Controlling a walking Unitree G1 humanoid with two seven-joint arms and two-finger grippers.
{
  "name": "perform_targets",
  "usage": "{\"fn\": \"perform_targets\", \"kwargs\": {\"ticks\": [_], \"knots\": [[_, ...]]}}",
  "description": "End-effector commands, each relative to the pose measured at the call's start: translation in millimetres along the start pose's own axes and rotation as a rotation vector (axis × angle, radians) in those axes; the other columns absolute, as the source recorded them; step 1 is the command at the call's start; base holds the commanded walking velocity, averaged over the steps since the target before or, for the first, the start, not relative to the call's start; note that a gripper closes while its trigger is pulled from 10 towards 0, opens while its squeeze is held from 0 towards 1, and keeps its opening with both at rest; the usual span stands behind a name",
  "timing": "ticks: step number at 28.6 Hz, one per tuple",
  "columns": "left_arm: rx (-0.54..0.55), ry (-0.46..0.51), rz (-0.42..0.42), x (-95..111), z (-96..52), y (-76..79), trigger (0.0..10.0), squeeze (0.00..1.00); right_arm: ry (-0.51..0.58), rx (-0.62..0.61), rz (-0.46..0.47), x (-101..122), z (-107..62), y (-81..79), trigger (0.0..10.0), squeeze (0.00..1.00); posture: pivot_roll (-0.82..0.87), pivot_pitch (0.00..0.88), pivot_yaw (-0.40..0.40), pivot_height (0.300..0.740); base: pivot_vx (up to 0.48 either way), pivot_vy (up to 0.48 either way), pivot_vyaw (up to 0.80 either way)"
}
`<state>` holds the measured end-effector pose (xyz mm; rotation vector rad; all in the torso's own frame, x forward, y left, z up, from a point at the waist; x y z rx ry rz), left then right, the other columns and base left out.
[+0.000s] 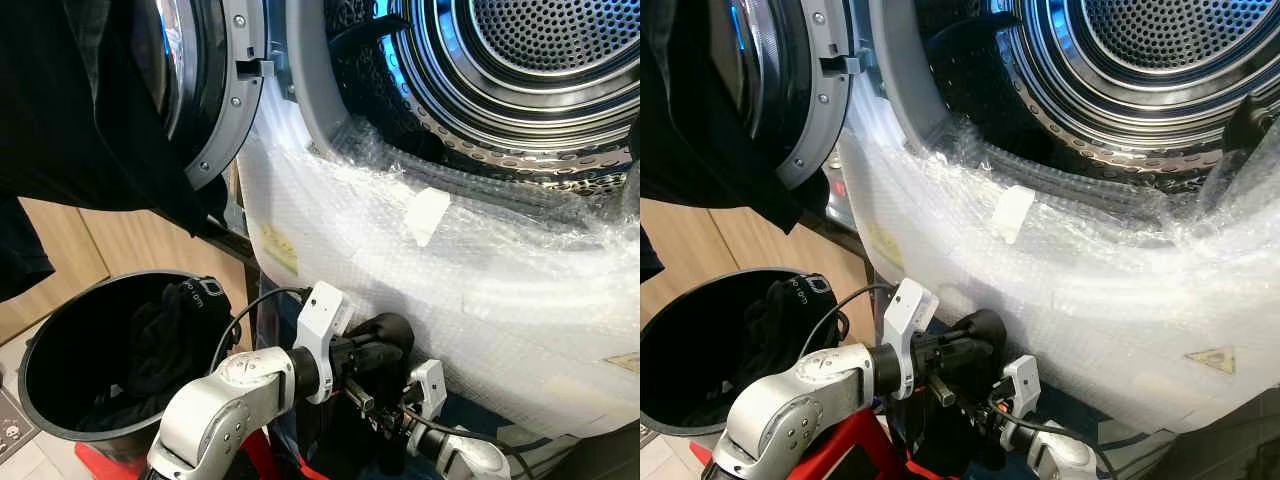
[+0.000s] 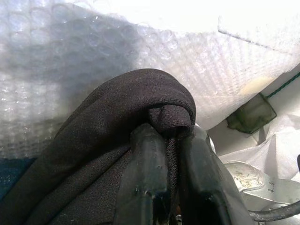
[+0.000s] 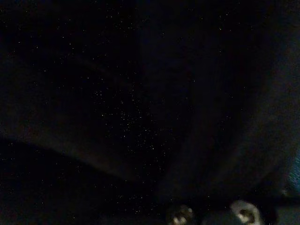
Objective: Clothes washing
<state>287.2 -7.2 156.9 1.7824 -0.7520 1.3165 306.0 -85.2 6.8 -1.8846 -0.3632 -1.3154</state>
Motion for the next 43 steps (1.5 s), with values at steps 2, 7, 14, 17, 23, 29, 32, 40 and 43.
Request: {"fn": "perform_targets", "kwargs": {"ticks": [2, 7, 14, 17, 23, 29, 32, 40, 43], "knots": [[-0.030, 0.028, 0.015, 9, -0.6, 9.4, 0.0, 0.00, 0.020, 0.013, -0.001, 4, -2.2, -1.5, 0.0, 0.00, 0.22, 0.000, -0.048, 0.740, 0.000, 0.000, 0.00], [-0.031, 0.034, 0.011, 10, -0.9, 11.0, 0.0, 0.00, 0.036, 0.038, 0.016, 5, -1.5, -6.5, 0.0, 0.00, 0.22, 0.000, -0.049, 0.740, 0.000, 0.000, 0.00], [-0.028, 0.036, 0.012, 11, -1.8, 10.6, 0.0, 0.00, 0.036, 0.042, 0.016, 4, -1.5, -8.2, 0.0, 0.00, 0.22, 0.000, -0.049, 0.740, 0.000, 0.000, 0.00], [-0.033, 0.055, 0.023, 15, -5.4, 12.4, 0.0, 0.00, 0.050, 0.043, 0.043, 0, -4.8, -11.4, 0.0, 0.00, 0.22, 0.000, -0.055, 0.740, 0.000, 0.000, 0.00], [-0.044, 0.051, 0.045, 15, -8.7, 16.4, 0.0, 0.00, 0.057, 0.056, 0.058, -1, -7.1, -15.5, 0.0, 0.00, 0.23, 0.000, -0.059, 0.740, 0.000, 0.000, 0.00], [-0.042, 0.027, 0.075, 11, -12.8, 17.5, 4.6, 0.00, 0.063, 0.088, 0.064, 0, -9.3, -21.9, 0.0, 0.00, 0.23, 0.000, -0.057, 0.740, 0.000, 0.000, 0.00], [-0.089, 0.014, 0.127, 9, -17.7, 28.2, 10.0, 0.00, 0.064, 0.104, 0.061, 1, -11.1, -24.4, 0.0, 0.00, 0.22, 0.000, -0.056, 0.740, 0.000, 0.000, 0.00], [-0.015, -0.035, 0.205, 8, -40.4, 17.9, 10.0, 1.00, 0.050, 0.106, 0.055, 0, -14.7, -23.3, 0.0, 0.00, 0.24, 0.000, -0.059, 0.740, 0.000, 0.000, 0.00], [0.068, -0.036, 0.216, 12, -48.2, 5.0, 10.0, 1.00, 0.050, 0.105, 0.053, 2, -14.5, -22.6, 0.0, 0.00, 0.25, 0.000, -0.058, 0.740, 0.000, 0.000, 0.00]]}}
Point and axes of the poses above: a point about 5 cm out from each wrist's last joint towards the gripper, its own z axis pointing out of the wrist towards the gripper, its own x axis along the axis of the wrist's last joint, y = z × x, the point moved 6 cm from there along z, pointing out of the wrist towards the gripper, and after that the axes turned 3 degrees about z, right-handed, at the moved point
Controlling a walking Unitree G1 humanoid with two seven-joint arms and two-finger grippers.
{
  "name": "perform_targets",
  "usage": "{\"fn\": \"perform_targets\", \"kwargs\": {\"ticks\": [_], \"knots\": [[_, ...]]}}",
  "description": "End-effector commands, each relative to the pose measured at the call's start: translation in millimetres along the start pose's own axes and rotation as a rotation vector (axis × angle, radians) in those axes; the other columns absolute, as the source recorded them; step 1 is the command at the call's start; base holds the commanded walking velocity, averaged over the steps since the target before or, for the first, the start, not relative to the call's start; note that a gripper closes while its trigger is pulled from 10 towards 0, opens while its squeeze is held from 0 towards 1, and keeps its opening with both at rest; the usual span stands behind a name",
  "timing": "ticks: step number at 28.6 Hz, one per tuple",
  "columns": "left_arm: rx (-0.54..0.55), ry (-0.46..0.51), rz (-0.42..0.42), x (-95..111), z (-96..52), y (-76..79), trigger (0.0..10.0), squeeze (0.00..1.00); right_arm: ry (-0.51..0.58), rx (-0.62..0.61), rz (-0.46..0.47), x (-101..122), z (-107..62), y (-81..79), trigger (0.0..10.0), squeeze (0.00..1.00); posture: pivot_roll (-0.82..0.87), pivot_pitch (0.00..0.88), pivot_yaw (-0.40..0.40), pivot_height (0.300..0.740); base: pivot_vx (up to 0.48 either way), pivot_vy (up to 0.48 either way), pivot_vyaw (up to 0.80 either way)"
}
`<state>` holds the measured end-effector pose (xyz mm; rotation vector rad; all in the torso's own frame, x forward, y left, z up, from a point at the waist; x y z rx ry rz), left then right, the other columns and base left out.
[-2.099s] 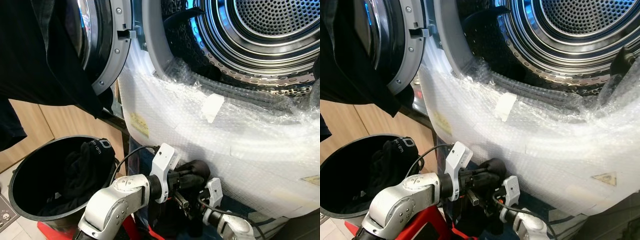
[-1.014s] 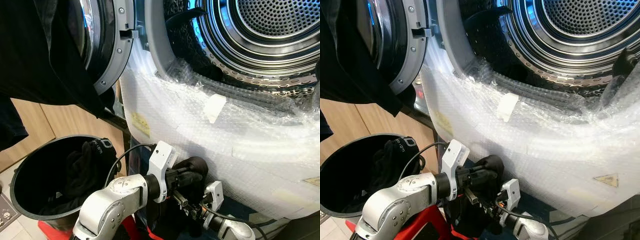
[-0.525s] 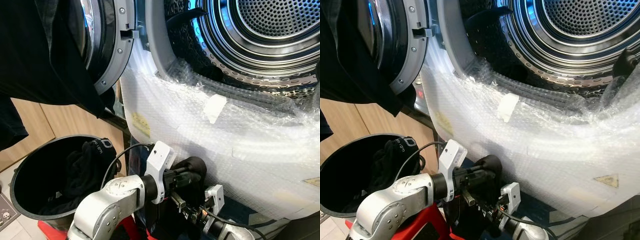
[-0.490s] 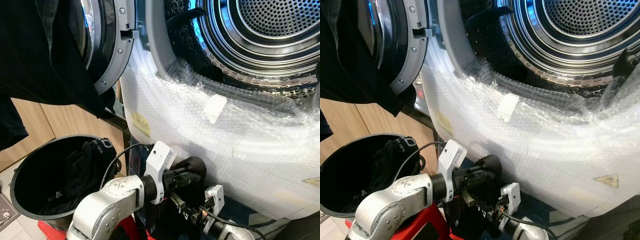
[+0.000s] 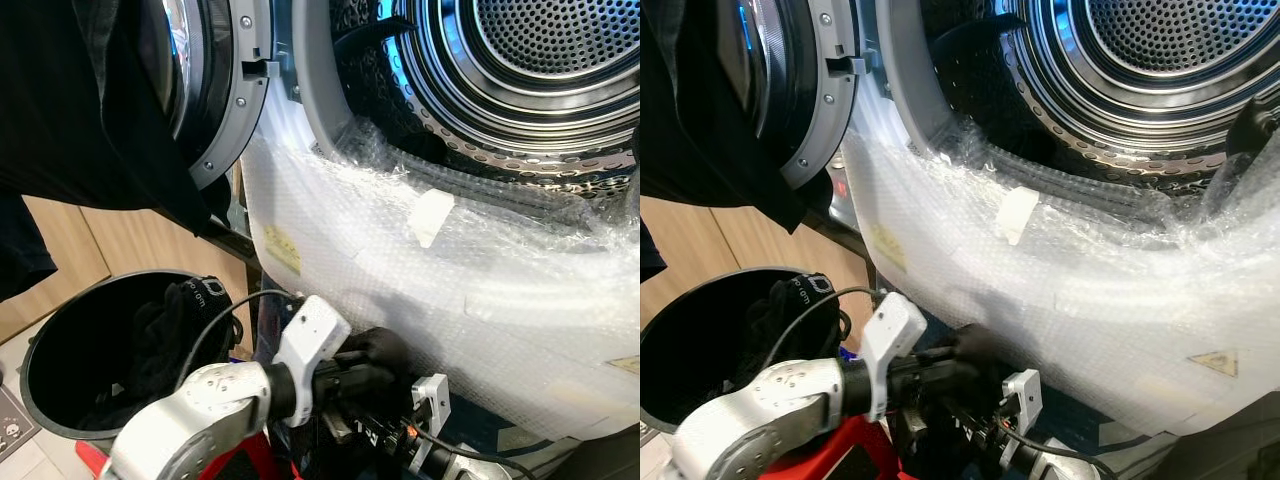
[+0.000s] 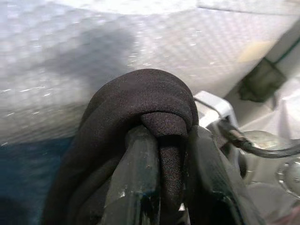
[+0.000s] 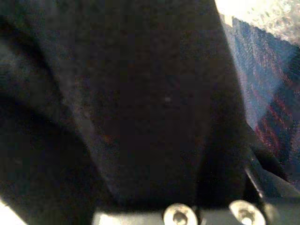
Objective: Clothes washing
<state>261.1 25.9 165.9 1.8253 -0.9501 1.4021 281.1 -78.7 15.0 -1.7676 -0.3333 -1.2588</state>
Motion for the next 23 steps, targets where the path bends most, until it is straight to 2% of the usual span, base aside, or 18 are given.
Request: {"fn": "perform_targets", "kwargs": {"ticks": [1, 3, 7, 9, 12, 13, 16, 17, 18, 19, 20, 21, 22, 23], "knots": [[0.086, 0.032, 0.036, 12, -10.4, -11.2, 10.0, 1.00, 0.010, 0.002, -0.022, 7, -1.6, 0.5, 0.0, 0.00, 0.25, 0.000, -0.058, 0.740, 0.000, 0.000, 0.00], [0.146, 0.050, 0.017, 15, -14.3, -21.4, 10.0, 1.00, 0.009, 0.001, -0.023, 7, -1.9, 1.3, 0.0, 0.00, 0.26, 0.000, -0.059, 0.740, 0.000, 0.000, 0.00], [0.252, 0.058, 0.054, 19, -22.0, -39.5, 10.0, 1.00, -0.002, 0.008, -0.025, 6, -2.5, 0.8, 0.0, 0.00, 0.26, 0.000, -0.061, 0.740, 0.000, 0.000, 0.00], [0.353, 0.054, 0.051, 21, -32.8, -59.1, 10.0, 1.00, -0.011, 0.010, -0.023, 4, -4.7, 1.0, 0.0, 0.00, 0.26, 0.000, -0.061, 0.740, 0.000, 0.000, 0.00], [0.432, 0.044, 0.092, 25, -46.6, -76.0, 10.0, 1.00, -0.020, 0.016, -0.023, 2, -7.6, 0.6, 0.0, 0.00, 0.26, 0.002, -0.060, 0.740, 0.000, 0.000, 0.00], [0.432, 0.044, 0.092, 25, -46.6, -76.0, 10.0, 1.00, -0.020, 0.016, -0.023, 2, -7.6, 0.6, 0.0, 0.00, 0.26, 0.002, -0.060, 0.740, 0.000, 0.000, 0.00], [0.623, 0.031, 0.126, 28, -71.7, -110.2, 10.0, 1.00, -0.040, 0.052, -0.021, -1, -13.8, -4.0, 0.0, 0.00, 0.26, 0.005, -0.059, 0.740, 0.000, 0.000, 0.00], [0.623, 0.031, 0.126, 28, -71.7, -110.2, 10.0, 1.00, -0.040, 0.052, -0.021, -1, -13.8, -4.0, 0.0, 0.00, 0.26, 0.005, -0.059, 0.740, 0.000, 0.000, 0.00], [0.748, -0.001, 0.160, 24, -86.6, -130.9, 10.0, 1.00, -0.056, 0.080, -0.023, -3, -17.1, -7.9, 0.0, 0.00, 0.25, 0.012, -0.059, 0.740, 0.000, 0.000, 0.00], [0.788, -0.018, 0.181, 21, -91.3, -137.1, 10.0, 1.00, -0.062, 0.090, -0.026, -3, -18.2, -9.4, 0.0, 0.00, 0.25, 0.012, -0.059, 0.740, 0.000, 0.000, 0.00], [0.788, -0.018, 0.181, 21, -91.3, -137.1, 10.0, 1.00, -0.062, 0.090, -0.026, -3, -18.2, -9.4, 0.0, 0.00, 0.25, 0.012, -0.059, 0.740, 0.000, 0.000, 0.00], [0.840, -0.024, 0.186, 18, -98.0, -146.2, 10.0, 1.00, -0.064, 0.106, -0.024, -3, -19.8, -11.7, 0.0, 0.00, 0.25, 0.014, -0.060, 0.740, 0.000, 0.000, 0.00], [0.933, -0.063, 0.239, 10, -110.8, -162.5, 10.0, 1.00, -0.072, 0.147, -0.029, -1, -22.8, -18.1, 0.0, 0.00, 0.25, 0.016, -0.061, 0.740, 0.000, 0.000, 0.00], [0.933, -0.063, 0.239, 10, -110.8, -162.5, 10.0, 1.00, -0.072, 0.147, -0.029, -1, -22.8, -18.1, 0.0, 0.00, 0.25, 0.016, -0.061, 0.740, 0.000, 0.000, 0.00]]}}
Point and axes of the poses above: a point about 5 cm out from each wrist's last joint towards the gripper, its own z axis pointing out of the wrist towards the gripper, its own x axis along the axis of the wrist's last joint, y = z × x, the point moved 6 cm from there along z, pointing out of the wrist towards the gripper, and after that the axes turned 3 degrees about z, right-handed, at the moved point
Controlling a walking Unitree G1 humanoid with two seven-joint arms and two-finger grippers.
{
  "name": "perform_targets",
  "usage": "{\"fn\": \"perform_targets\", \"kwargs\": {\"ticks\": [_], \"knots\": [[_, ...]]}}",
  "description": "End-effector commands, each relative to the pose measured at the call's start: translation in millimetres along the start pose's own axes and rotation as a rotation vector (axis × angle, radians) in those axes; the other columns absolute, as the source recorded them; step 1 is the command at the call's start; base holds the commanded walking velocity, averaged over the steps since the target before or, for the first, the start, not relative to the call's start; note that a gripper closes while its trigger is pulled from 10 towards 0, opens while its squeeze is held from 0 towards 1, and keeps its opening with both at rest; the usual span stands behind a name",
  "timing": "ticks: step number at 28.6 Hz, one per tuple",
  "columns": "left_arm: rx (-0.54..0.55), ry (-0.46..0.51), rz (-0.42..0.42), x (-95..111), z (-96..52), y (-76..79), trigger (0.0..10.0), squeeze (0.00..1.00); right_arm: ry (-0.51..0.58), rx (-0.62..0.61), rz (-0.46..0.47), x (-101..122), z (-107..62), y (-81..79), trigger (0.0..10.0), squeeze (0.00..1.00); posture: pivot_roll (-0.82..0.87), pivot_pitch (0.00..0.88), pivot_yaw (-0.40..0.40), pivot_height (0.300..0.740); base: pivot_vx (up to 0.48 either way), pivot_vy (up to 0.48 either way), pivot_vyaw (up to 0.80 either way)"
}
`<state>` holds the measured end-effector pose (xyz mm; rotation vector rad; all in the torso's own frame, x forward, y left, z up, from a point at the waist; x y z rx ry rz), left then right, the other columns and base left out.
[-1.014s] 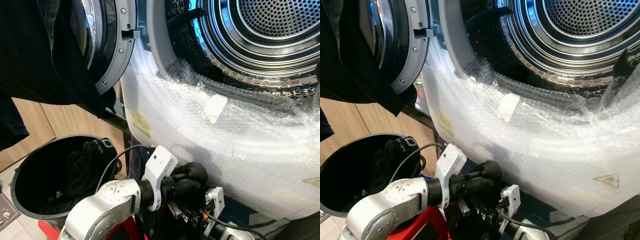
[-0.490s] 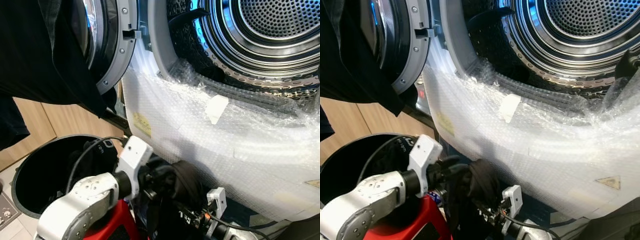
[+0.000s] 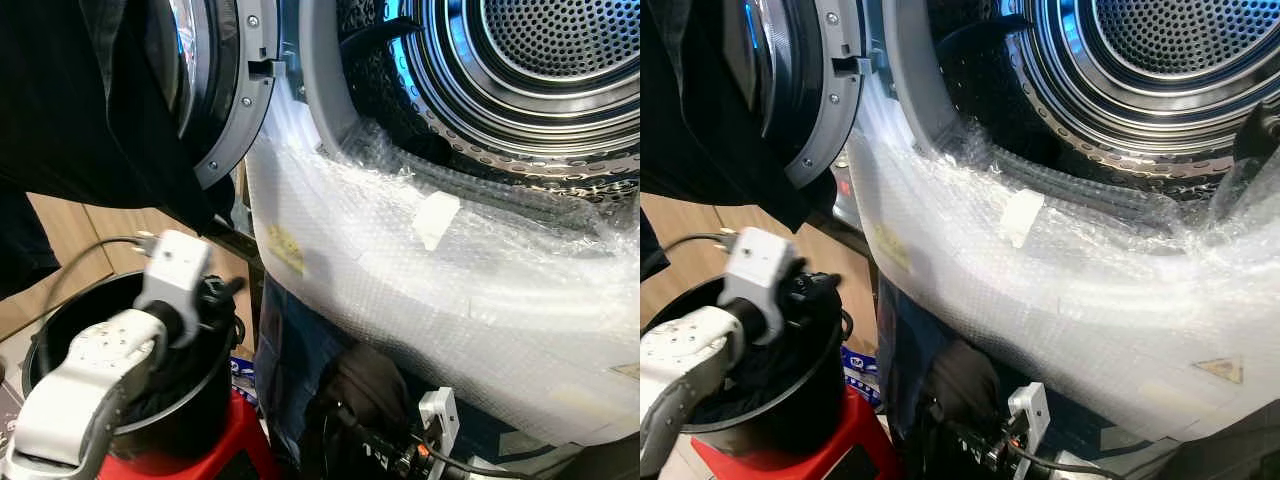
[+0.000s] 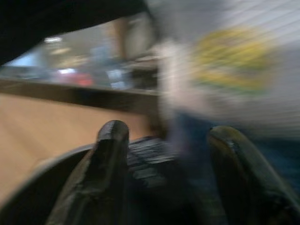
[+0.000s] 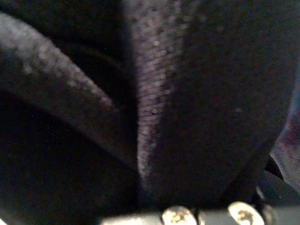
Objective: Clothes washing
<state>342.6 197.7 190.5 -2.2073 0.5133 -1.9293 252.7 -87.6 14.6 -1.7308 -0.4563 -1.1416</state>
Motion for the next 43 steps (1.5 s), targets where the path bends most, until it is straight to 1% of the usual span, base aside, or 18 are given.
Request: {"fn": "perform_targets", "kwargs": {"ticks": [1, 2, 5, 6, 7, 8, 9, 11, 13, 20, 23, 25, 27, 30, 32, 34, 39, 43], "knots": [[0.058, 0.001, 0.010, -6, 1.8, -11.4, 10.0, 0.85, 0.014, 0.053, -0.032, 10, 0.5, -8.1, 0.0, 0.00, 0.24, 0.013, -0.057, 0.740, 0.000, 0.000, 0.00], [0.088, 0.002, 0.008, -11, 3.1, -18.3, 10.0, 0.00, 0.011, 0.077, -0.043, 12, 0.7, -12.8, 0.0, 0.00, 0.23, 0.013, -0.050, 0.740, 0.000, 0.000, 0.00], [0.146, 0.010, -0.031, -22, 4.7, -31.9, 10.0, 0.00, 0.013, 0.146, -0.085, 22, 2.2, -28.6, 0.0, 0.00, 0.23, 0.012, -0.051, 0.740, 0.000, 0.000, 0.00], [0.146, 0.010, -0.031, -22, 4.7, -31.9, 10.0, 0.00, 0.013, 0.146, -0.085, 22, 2.2, -28.6, 0.0, 0.00, 0.23, 0.012, -0.051, 0.740, 0.000, 0.000, 0.00], [0.163, 0.014, -0.074, -26, 4.9, -35.6, 10.0, 0.00, 0.014, 0.171, -0.103, 26, 3.2, -35.0, 0.0, 0.00, 0.23, 0.008, -0.051, 0.740, 0.000, 0.000, 0.00], [0.185, 0.018, -0.075, -29, 5.0, -39.7, 10.0, 0.00, 0.026, 0.210, -0.126, 34, 5.4, -44.9, 0.0, 0.00, 0.23, 0.007, -0.050, 0.740, 0.000, 0.000, 0.00], [0.195, 0.017, -0.056, -34, 6.3, -40.9, 10.0, 0.00, 0.049, 0.286, -0.170, 49, 9.4, -62.4, 0.0, 0.00, 0.22, 0.008, -0.048, 0.740, 0.000, 0.000, 0.00], [0.194, 0.016, -0.043, -35, 7.1, -40.1, 10.0, 0.00, 0.057, 0.315, -0.186, 54, 10.6, -68.8, 0.0, 0.00, 0.22, 0.008, -0.048, 0.740, 0.000, 0.000, 0.00], [0.190, 0.015, -0.024, -41, 10.7, -38.2, 10.0, 0.00, 0.089, 0.407, -0.247, 77, 14.7, -90.2, 0.0, 0.00, 0.23, 0.005, -0.047, 0.740, 0.000, 0.000, 0.00], [0.213, 0.019, 0.048, -47, 9.9, -42.4, 10.0, 0.00, 0.190, 0.510, -0.303, 115, 15.3, -117.5, 0.0, 0.00, 0.23, 0.001, -0.048, 0.740, 0.000, 0.000, 0.00], [0.260, 0.037, 0.038, -51, 6.0, -45.2, 10.0, 0.00, 0.315, 0.552, -0.352, 159, 17.1, -136.2, 0.0, 0.00, 0.24, 0.000, -0.052, 0.740, 0.000, 0.000, 0.00], [0.248, 0.040, 0.040, -53, 6.9, -40.1, 10.0, 0.00, 0.382, 0.549, -0.361, 180, 18.2, -140.7, 0.0, 0.00, 0.24, 0.000, -0.053, 0.740, 0.000, 0.000, 0.00], [0.242, 0.044, 0.041, -53, 7.4, -38.1, 10.0, 0.00, 0.399, 0.551, -0.360, 185, 18.1, -141.9, 0.0, 0.00, 0.24, 0.000, -0.053, 0.740, 0.000, 0.000, 0.00], [0.217, 0.059, 0.046, -50, 11.1, -27.3, 10.0, 0.00, 0.506, 0.538, -0.373, 220, 16.7, -145.0, 0.0, 0.00, 0.24, 0.000, -0.055, 0.740, 0.000, 0.000, 0.00], [0.216, 0.063, 0.043, -50, 11.7, -26.1, 10.0, 0.00, 0.522, 0.530, -0.372, 227, 16.6, -145.0, 0.0, 0.00, 0.24, 0.000, -0.055, 0.740, 0.000, 0.000, 0.00], [0.209, 0.069, 0.043, -50, 13.4, -21.6, 10.0, 0.00, 0.623, 0.525, -0.382, 259, 11.6, -149.6, 0.0, 0.00, 0.25, 0.000, -0.056, 0.740, 0.000, 0.000, 0.00], [0.199, 0.069, 0.068, -50, 14.5, -18.6, 10.0, 0.00, 0.684, 0.551, -0.401, 281, 8.8, -161.6, 0.0, 0.00, 0.25, 0.000, -0.057, 0.740, 0.000, 0.000, 0.00], [0.199, 0.070, 0.070, -50, 14.7, -18.3, 10.0, 0.00, 0.686, 0.550, -0.394, 284, 8.9, -162.0, 0.0, 0.00, 0.25, 0.000, -0.057, 0.740, 0.000, 0.000, 0.00]]}}
Point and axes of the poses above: a point about 5 cm out from each wrist's last joint towards the gripper, its own z axis pointing out of the wrist towards the gripper, its own x axis along the axis of the wrist's last joint, y = z × x, the point moved 6 cm from there along z, pointing out of the wrist towards the gripper, and after that the axes turned 3 degrees about z, right-handed, at the moved point
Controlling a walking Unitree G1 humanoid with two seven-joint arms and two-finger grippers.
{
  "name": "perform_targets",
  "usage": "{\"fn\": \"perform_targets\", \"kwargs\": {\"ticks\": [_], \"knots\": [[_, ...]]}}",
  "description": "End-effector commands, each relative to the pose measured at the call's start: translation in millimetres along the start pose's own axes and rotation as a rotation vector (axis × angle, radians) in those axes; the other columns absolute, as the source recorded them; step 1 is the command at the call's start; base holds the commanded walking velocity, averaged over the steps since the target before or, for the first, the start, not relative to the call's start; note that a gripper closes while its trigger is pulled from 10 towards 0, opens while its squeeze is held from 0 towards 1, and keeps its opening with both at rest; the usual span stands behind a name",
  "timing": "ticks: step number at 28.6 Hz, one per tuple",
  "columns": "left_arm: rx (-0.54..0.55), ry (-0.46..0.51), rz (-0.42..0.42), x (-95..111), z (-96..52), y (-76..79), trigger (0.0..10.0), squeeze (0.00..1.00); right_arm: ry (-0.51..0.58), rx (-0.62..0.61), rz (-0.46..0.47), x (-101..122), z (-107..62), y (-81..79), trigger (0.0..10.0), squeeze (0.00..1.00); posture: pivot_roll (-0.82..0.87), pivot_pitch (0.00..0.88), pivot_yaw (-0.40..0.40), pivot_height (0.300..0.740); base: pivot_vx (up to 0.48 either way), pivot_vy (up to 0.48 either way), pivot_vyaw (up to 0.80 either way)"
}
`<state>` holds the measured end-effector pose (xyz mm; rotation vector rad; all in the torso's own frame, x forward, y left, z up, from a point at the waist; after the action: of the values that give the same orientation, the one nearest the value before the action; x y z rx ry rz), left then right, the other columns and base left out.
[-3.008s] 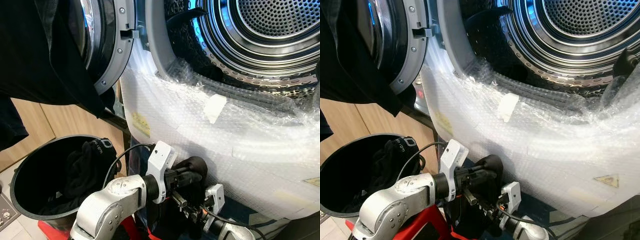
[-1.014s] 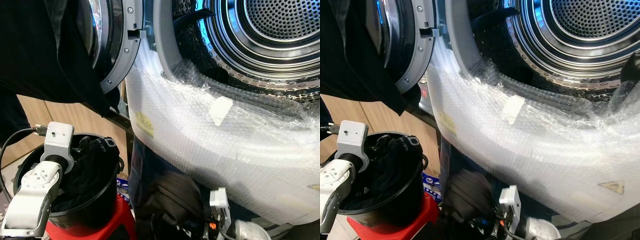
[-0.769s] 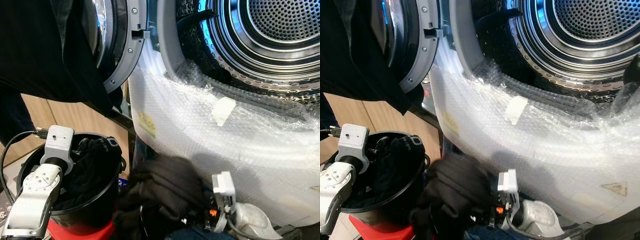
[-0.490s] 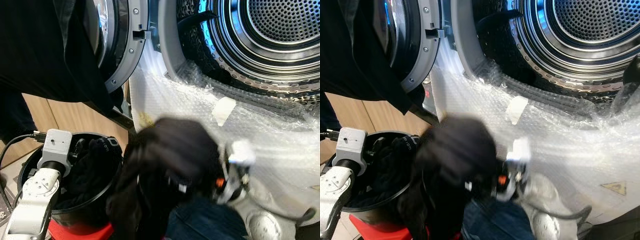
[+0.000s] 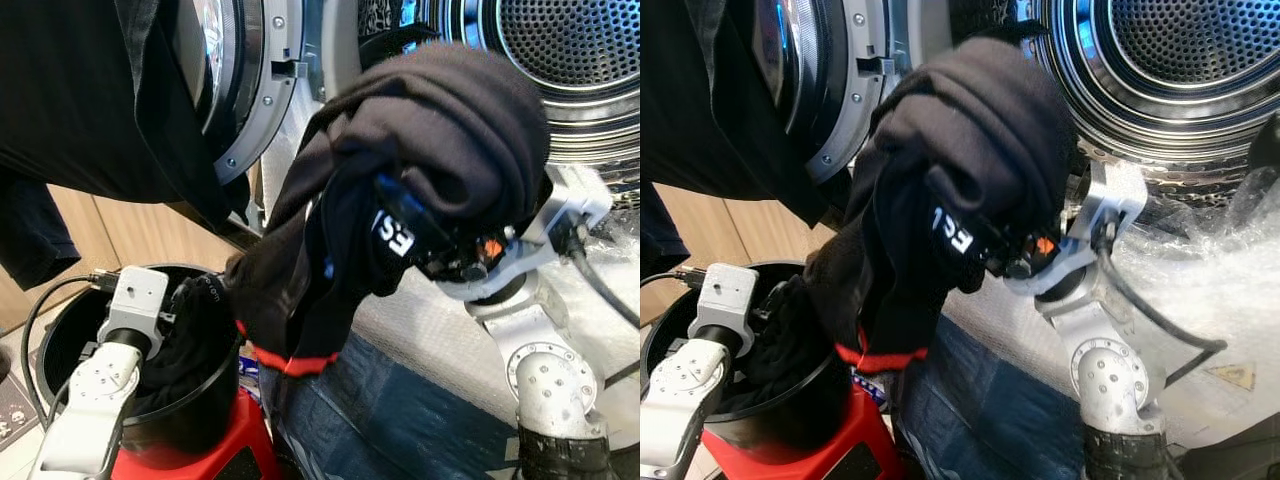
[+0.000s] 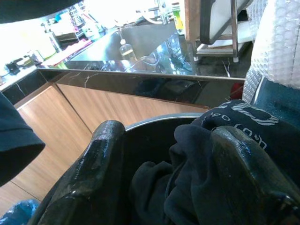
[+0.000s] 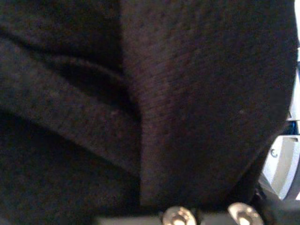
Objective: Clothes washing
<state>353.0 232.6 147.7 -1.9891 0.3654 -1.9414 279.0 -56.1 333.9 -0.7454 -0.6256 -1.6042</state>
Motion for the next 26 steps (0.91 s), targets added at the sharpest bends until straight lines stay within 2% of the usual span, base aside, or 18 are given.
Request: {"fn": "perform_targets", "kwargs": {"ticks": [1, 3, 6, 20, 25, 26], "knots": [[-0.004, 0.003, 0.016, 1, 1.4, 1.1, 10.0, 0.00, 0.022, 0.003, -0.003, 7, 0.2, -0.1, 0.0, 0.00, 0.25, 0.000, -0.057, 0.740, 0.000, 0.000, 0.00], [-0.004, 0.004, 0.016, 1, 1.4, 1.2, 10.0, 0.00, 0.023, 0.002, -0.001, 8, 0.4, 0.1, 0.0, 0.00, 0.25, 0.000, -0.057, 0.740, 0.000, 0.000, 0.00], [-0.030, 0.009, 0.033, 1, 2.8, 9.8, 10.0, 0.00, 0.173, 0.037, -0.092, 52, 40.4, 5.2, 0.0, 0.00, 0.24, 0.000, -0.054, 0.740, 0.000, 0.000, 0.00], [-0.023, 0.003, 0.041, -3, 0.0, 10.3, 10.0, 0.00, 0.260, 0.052, -0.084, 76, 54.5, 11.3, 0.0, 0.00, 0.24, 0.000, -0.063, 0.740, 0.000, 0.000, 0.00], [-0.028, 0.004, 0.042, -2, 0.9, 11.7, 10.0, 0.00, 0.264, 0.028, -0.120, 82, 60.1, 18.6, 0.0, 0.00, 0.24, 0.000, -0.060, 0.740, 0.000, 0.000, 0.00], [-0.031, 0.004, 0.042, -3, 1.7, 12.7, 10.0, 0.00, 0.265, 0.004, -0.150, 87, 62.3, 24.3, 0.0, 0.00, 0.23, 0.000, -0.060, 0.740, 0.000, 0.000, 0.00]]}}
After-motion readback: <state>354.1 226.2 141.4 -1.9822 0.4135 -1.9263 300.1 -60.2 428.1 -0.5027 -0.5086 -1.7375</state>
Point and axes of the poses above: a point about 5 cm out from each wrist's last joint towards the gripper, its own z axis pointing out of the wrist towards the gripper, its own x axis along the axis of the wrist's last joint, y = z × x, the point moved 6 cm from there along z, pointing out of the wrist towards the gripper, and after that the axes turned 3 degrees about z, right-handed, at the moved point
